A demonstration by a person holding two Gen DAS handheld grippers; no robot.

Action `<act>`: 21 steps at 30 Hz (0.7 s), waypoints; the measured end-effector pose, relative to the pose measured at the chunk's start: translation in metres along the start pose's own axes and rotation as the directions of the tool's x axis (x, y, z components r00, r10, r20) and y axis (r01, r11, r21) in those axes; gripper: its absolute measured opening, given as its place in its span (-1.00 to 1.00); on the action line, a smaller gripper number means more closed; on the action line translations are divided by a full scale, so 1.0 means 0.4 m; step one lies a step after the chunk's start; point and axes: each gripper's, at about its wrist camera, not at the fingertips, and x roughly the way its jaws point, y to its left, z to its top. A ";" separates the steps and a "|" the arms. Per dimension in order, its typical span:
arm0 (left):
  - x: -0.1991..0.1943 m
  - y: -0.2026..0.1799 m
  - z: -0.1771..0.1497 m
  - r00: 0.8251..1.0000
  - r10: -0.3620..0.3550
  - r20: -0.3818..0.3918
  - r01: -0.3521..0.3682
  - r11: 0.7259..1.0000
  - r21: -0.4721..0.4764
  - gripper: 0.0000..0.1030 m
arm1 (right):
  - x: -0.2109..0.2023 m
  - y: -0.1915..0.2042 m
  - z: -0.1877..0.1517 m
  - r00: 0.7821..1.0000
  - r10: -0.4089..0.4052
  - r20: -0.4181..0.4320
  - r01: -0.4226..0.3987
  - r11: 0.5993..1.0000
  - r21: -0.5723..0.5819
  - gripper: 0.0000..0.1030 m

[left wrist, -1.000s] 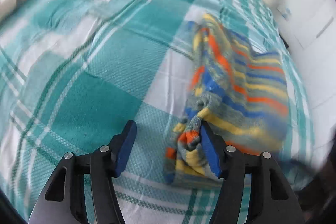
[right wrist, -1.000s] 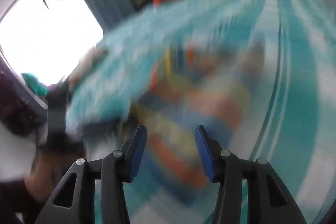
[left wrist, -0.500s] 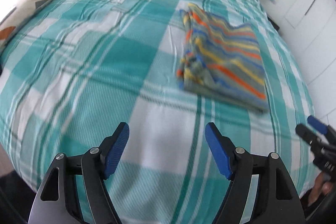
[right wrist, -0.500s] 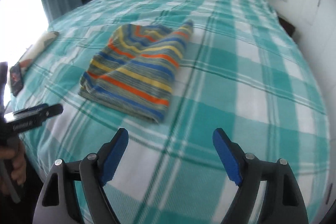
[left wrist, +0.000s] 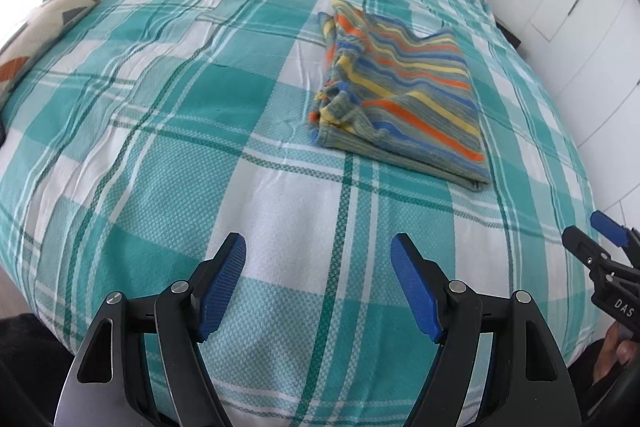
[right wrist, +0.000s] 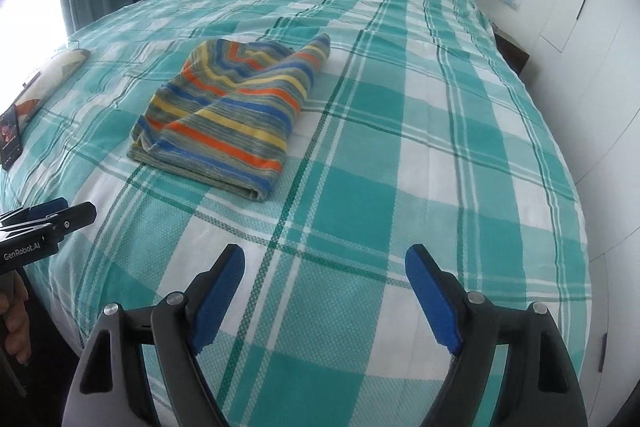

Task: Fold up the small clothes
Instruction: 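Release the sweater and lift both grippers, then grasp the sweater edge with both grippers and fold it once more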

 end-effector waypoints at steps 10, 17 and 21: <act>0.124 0.028 0.274 0.993 -0.115 0.012 0.115 0.993 0.013 0.65 | 0.146 -0.101 0.094 0.946 0.322 0.025 -0.319 0.919 0.232 0.59; 0.328 0.024 0.405 0.981 -0.163 -0.103 0.166 0.986 0.014 0.66 | 0.377 -0.132 0.272 0.840 0.535 0.095 -0.530 0.769 0.356 0.59; 0.361 -0.016 0.416 0.973 -0.204 -0.111 0.213 0.974 0.079 -0.63 | 0.513 -0.078 0.326 0.782 0.621 0.053 -0.594 0.716 0.368 0.31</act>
